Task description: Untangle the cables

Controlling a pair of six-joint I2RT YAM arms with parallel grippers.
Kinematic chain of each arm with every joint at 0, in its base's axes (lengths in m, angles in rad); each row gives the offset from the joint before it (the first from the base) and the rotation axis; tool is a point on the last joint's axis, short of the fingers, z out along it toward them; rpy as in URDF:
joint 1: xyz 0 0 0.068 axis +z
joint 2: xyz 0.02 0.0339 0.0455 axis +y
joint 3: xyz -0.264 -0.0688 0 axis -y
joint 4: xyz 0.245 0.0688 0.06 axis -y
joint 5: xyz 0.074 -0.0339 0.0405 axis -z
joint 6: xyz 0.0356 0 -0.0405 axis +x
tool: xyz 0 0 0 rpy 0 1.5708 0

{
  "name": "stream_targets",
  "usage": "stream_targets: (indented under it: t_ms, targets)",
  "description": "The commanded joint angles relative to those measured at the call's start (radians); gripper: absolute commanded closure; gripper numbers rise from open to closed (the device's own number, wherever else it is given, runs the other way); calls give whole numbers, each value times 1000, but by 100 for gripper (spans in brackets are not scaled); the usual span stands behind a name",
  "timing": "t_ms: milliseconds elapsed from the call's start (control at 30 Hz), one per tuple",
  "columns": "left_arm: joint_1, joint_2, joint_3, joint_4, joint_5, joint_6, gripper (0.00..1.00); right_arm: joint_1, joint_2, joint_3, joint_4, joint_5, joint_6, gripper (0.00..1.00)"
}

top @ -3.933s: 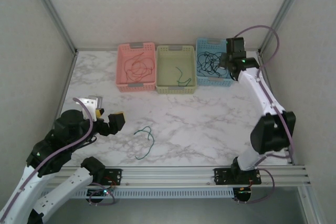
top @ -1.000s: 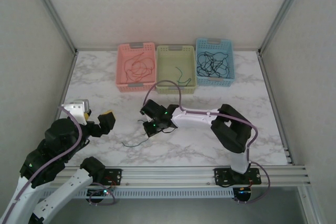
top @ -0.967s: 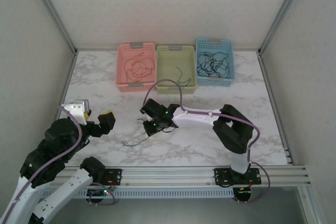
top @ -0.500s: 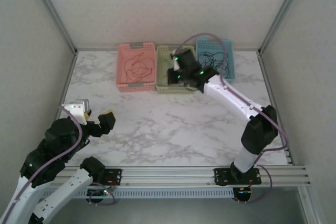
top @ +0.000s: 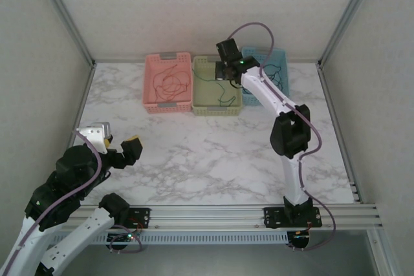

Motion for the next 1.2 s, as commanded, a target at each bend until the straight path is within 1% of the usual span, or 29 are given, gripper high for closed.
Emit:
stream_targets:
  t_ms: [0, 67, 167, 233, 367, 400, 467, 600, 700, 800, 867, 967, 1000, 1033, 1100, 1167]
  targets:
    - [11, 6, -12, -13, -6, -9, 0, -11, 55, 99, -71, 71, 9, 100]
    - [11, 7, -12, -13, -6, -9, 0, -10, 102, 155, -107, 75, 13, 100]
    - [11, 5, -12, -13, -6, -10, 0, -10, 148, 185, -122, 62, 16, 100]
    - [12, 6, -11, -13, -4, -8, 0, -10, 171, 199, -129, 46, 17, 89]
    - [11, 9, -12, -11, 1, -8, 0, -11, 188, 222, -143, 23, 19, 64]
    - [12, 9, -13, -11, 1, -9, 0, -13, 184, 222, -142, 21, 18, 60]
    - [12, 10, -14, -12, 2, -9, 0, -13, 167, 224, -143, 19, 14, 56]
    - [12, 15, -14, -12, 3, -8, 0, -14, 96, 192, -142, -3, 6, 54]
    - [12, 15, -14, -11, 1, -10, 0, -14, -35, 56, -65, -47, -2, 53]
    - [12, 18, -13, -14, -13, -18, 0, -14, -221, -148, 52, -78, -18, 53]
    - [12, 24, -10, -18, -52, -33, 0, -14, -368, -310, 137, -81, -35, 52]
    - [12, 50, 5, -37, -151, -58, 0, -14, -575, -529, 250, -39, -68, 49]
    - [11, 63, 13, -44, -193, -75, 0, -14, -650, -612, 292, -25, -91, 47]
    - [12, 76, 17, -46, -232, -97, 0, -15, -719, -697, 335, -5, -114, 42]
    - [12, 109, 13, -29, -294, -142, 0, -20, -855, -849, 406, 39, -135, 29]
    - [12, 154, -10, 17, -315, -161, 0, -31, -975, -996, 474, 85, -150, 16]
